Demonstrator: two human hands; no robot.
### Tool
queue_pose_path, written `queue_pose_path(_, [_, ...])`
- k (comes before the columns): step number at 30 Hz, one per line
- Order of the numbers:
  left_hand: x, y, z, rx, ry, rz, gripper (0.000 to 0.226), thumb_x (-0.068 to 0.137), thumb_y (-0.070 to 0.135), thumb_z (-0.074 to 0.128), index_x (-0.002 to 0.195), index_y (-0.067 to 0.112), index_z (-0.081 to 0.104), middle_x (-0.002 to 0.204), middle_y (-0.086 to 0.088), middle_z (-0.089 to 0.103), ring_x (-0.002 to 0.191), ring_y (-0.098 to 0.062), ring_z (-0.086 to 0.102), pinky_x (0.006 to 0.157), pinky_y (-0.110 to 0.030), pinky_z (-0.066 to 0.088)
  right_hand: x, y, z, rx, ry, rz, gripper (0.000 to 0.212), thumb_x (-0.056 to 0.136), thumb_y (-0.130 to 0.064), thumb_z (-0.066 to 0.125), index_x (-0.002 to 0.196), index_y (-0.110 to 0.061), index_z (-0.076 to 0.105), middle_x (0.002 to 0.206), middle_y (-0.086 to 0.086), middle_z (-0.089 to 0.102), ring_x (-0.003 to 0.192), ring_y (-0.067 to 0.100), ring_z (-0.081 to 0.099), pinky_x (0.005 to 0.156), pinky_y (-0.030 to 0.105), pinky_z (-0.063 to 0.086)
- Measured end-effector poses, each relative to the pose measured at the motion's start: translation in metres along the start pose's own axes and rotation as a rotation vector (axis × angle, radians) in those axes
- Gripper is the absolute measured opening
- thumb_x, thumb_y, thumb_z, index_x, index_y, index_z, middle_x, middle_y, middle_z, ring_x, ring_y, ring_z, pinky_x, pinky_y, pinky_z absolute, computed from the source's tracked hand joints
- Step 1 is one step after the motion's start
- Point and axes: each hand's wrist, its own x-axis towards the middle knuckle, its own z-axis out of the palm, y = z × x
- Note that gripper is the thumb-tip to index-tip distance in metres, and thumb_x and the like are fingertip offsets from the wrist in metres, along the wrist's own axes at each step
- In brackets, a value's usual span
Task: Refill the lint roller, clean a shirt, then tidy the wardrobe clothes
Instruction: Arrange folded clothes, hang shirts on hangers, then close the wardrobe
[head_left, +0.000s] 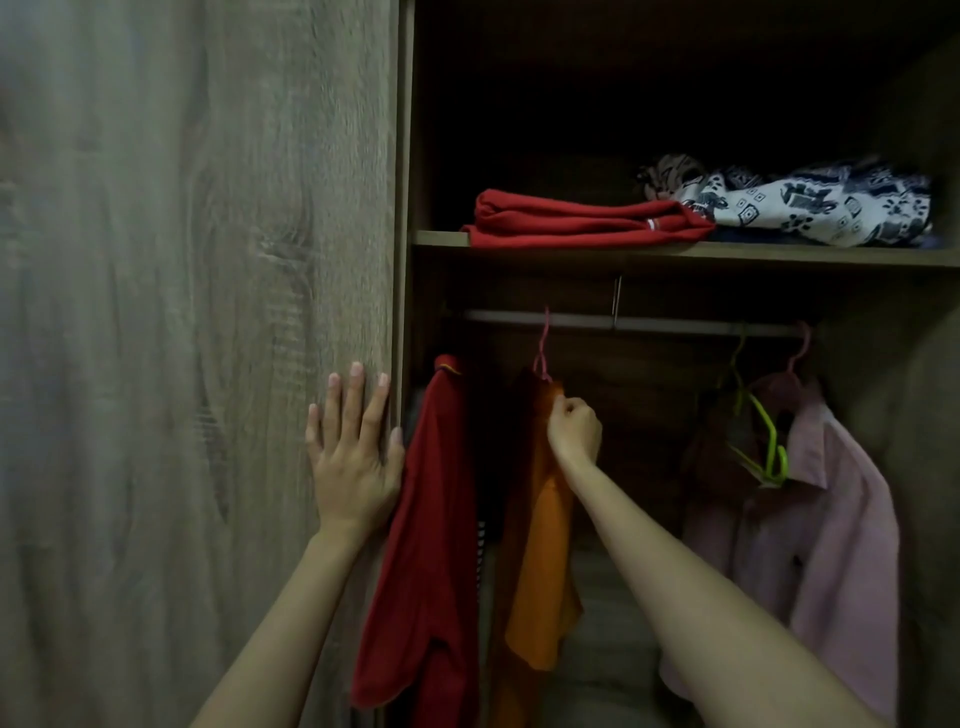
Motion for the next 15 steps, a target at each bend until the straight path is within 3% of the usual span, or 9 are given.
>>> queue_pose_path(3, [0.000, -0.001, 0.000, -0.002, -0.004, 0.002, 0.061, 0.093, 0.033, 0.039, 0.151, 0.021, 0.023, 0.160, -0.004, 0.017, 0.149, -0.023, 0.011, 0.120, -0.047, 0.008, -0.008, 0.013, 0.006, -0.030, -0.017, -0.020, 0.033, 0.102, -0.032, 0.036, 0.104, -0.010, 0.060, 0.085, 0.004, 0.062, 0.078, 0.019, 0.061, 0.066, 0.029, 0.045])
queue_pose_path(5, [0.000, -0.001, 0.000, -0.003, -0.002, 0.000, 0.061, 0.093, 0.033, 0.039, 0.151, 0.021, 0.023, 0.160, -0.005, 0.017, 0.149, -0.022, 0.009, 0.120, -0.048, 0.009, -0.009, 0.021, 0.007, -0.034, -0.053, -0.043, 0.032, 0.101, -0.035, 0.037, 0.108, -0.013, 0.060, 0.092, 0.004, 0.064, 0.077, 0.016, 0.061, 0.062, 0.026, 0.045])
queue_pose_path(10, [0.000, 0.002, -0.004, -0.020, -0.020, 0.003, 0.061, 0.093, 0.032, 0.039, 0.151, 0.020, 0.024, 0.160, -0.005, 0.016, 0.150, -0.020, 0.006, 0.119, -0.051, 0.010, -0.017, 0.021, -0.010, -0.041, -0.049, -0.149, 0.036, 0.099, -0.034, 0.042, 0.130, -0.018, 0.053, 0.129, 0.006, 0.052, 0.110, 0.021, 0.057, 0.089, 0.032, 0.048])
queue_pose_path(15, [0.015, 0.026, -0.017, -0.211, 0.000, 0.010, 0.057, 0.095, 0.030, 0.039, 0.149, 0.015, 0.029, 0.160, -0.007, 0.020, 0.149, -0.022, 0.012, 0.119, -0.053, 0.010, -0.027, -0.019, -0.056, 0.156, 0.192, -0.544, 0.033, 0.100, -0.028, 0.042, 0.130, -0.017, 0.053, 0.130, 0.004, 0.051, 0.119, 0.011, 0.049, 0.097, 0.026, 0.041])
